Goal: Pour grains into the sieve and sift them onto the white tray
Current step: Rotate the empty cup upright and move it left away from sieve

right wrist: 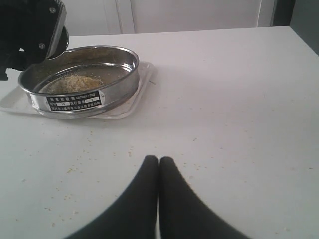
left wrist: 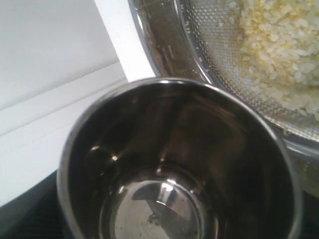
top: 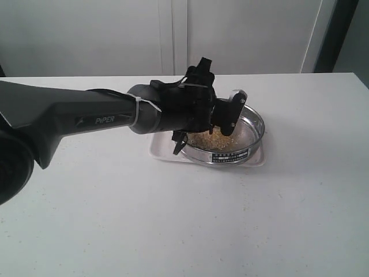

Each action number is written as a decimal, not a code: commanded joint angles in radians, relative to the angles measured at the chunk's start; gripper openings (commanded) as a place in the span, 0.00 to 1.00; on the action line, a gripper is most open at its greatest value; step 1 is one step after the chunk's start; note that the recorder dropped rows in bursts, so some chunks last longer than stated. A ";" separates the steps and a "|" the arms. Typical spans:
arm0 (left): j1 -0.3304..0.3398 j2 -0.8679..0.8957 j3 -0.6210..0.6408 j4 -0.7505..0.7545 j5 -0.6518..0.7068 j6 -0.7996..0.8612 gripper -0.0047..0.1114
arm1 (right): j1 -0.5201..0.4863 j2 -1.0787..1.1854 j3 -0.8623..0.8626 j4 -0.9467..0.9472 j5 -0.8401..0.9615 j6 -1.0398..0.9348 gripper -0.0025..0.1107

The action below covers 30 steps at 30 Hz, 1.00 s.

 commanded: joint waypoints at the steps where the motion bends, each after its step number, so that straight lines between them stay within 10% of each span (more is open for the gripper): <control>1: 0.036 -0.014 -0.016 -0.161 -0.032 -0.013 0.04 | 0.003 -0.005 0.006 0.003 -0.014 -0.002 0.02; 30: 0.175 -0.131 -0.087 -0.966 -0.129 -0.009 0.04 | 0.003 -0.005 0.006 0.003 -0.014 -0.002 0.02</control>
